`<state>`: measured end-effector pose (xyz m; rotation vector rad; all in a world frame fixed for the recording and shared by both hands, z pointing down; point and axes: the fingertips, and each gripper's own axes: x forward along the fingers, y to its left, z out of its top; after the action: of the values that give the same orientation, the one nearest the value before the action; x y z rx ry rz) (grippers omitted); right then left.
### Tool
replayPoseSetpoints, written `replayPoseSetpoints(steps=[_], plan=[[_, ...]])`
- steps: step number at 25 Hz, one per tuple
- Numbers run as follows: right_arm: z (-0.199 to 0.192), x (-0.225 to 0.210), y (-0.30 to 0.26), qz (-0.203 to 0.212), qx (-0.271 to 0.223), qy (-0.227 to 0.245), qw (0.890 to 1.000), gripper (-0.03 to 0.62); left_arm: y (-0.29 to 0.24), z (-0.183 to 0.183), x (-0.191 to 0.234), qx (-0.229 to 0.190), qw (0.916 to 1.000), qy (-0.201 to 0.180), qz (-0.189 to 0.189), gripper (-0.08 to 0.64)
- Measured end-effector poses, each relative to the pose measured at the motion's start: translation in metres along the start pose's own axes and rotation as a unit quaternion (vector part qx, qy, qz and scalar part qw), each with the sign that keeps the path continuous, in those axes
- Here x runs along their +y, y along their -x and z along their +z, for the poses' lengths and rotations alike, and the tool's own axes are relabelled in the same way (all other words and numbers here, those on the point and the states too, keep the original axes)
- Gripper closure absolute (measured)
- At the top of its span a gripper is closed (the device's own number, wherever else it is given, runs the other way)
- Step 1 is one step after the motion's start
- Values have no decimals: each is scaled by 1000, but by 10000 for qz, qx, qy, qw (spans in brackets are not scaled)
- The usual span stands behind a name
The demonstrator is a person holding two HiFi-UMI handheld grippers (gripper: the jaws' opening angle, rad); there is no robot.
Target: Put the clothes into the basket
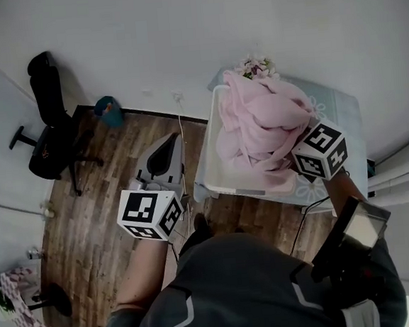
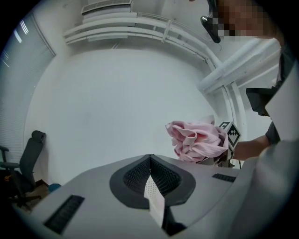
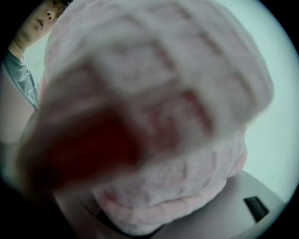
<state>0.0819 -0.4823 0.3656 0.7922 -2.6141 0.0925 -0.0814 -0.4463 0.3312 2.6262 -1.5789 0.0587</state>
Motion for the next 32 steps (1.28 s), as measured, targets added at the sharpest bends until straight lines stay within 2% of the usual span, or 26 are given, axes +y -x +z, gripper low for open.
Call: replayPoseSetpoints(steps=[5,10,15,21,24,29,32], plan=[[-23,-3,-37,325,622,237,9973,261,-21,-26,34,326,9989,320,-73,551],[-63,3,-59,607,1395,439,9874,261,-31,-36,45,347,9977,546,-203,551],[-102,22,-76,999,2046,598,9719,261,-37,-39,48,284,9973,611,-303,551],[-146,41,-94,1420,2782,839,9463,261,-38,-45,56,429,9973,513,-319,551],[-165,47,-99,1566,3020,942,9356,261,-37,-47,61,438,9974,517,-261,551],[-188,49,-109,1664,3203,744,9296,261,-35,-54,66,450,9971,578,-221,551],[-201,53,-113,1735,3372,740,9224,261,-33,-58,64,484,9965,626,-280,551]])
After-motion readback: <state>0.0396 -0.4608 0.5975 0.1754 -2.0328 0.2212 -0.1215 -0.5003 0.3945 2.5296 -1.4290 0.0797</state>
